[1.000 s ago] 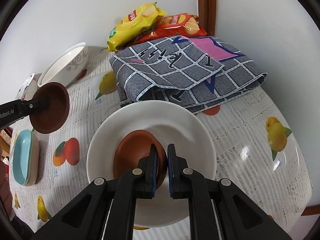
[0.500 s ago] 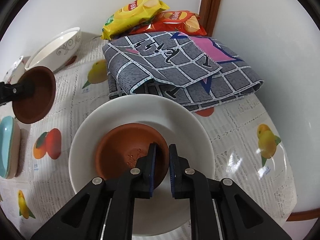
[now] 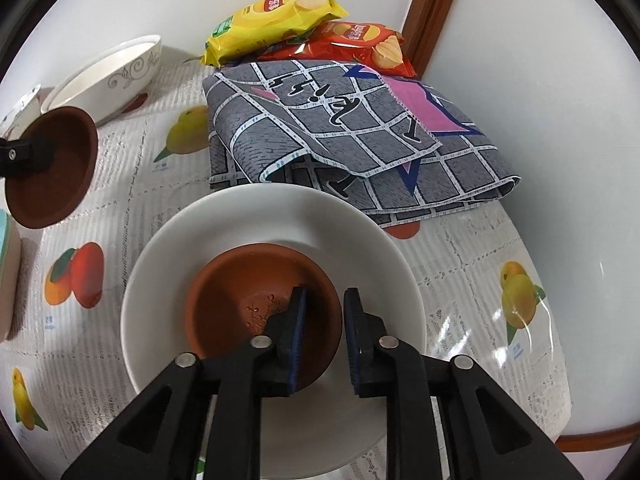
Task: Organize plates and bowls
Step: 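Carry the right gripper's brown bowl into the white swirl bowl while the left holds its bowl, then open the right gripper to release the brown bowl inside the white bowl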
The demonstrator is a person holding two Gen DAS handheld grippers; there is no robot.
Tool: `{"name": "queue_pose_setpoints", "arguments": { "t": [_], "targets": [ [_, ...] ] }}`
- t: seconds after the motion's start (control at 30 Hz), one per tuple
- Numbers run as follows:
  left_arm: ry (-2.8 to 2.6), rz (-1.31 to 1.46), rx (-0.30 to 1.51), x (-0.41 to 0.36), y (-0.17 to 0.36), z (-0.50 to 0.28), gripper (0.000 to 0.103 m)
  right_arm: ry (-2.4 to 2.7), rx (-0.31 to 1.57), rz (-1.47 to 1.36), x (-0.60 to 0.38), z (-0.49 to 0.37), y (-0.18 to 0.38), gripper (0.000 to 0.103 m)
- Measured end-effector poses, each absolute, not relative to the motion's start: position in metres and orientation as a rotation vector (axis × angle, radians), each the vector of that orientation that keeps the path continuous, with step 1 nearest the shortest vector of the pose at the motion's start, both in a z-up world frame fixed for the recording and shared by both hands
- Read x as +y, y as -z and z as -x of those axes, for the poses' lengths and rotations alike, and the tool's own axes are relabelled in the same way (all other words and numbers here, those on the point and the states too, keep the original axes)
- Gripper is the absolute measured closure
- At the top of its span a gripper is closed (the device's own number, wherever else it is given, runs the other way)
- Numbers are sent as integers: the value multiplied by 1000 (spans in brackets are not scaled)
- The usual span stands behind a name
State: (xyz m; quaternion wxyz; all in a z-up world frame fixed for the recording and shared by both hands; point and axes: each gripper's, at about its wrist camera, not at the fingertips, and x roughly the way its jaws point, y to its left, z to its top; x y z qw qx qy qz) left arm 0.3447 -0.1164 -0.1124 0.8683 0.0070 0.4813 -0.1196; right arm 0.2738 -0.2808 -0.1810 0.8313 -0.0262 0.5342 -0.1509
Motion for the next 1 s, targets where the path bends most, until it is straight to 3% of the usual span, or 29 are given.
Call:
{"name": "queue_pose_setpoints", "arguments": {
  "t": [0.2,0.33,1.0],
  "targets": [
    [261,-15,1003,-116,109,-342,94,297,1130,63,-280,-273,181,76],
    [265,-13,993,-118,104,-340,94,297,1112,67,-278,-269,175,64],
    [312,11,921,-119,64,-289,94,291,956,-40,-301,-196,92,64]
  ]
}}
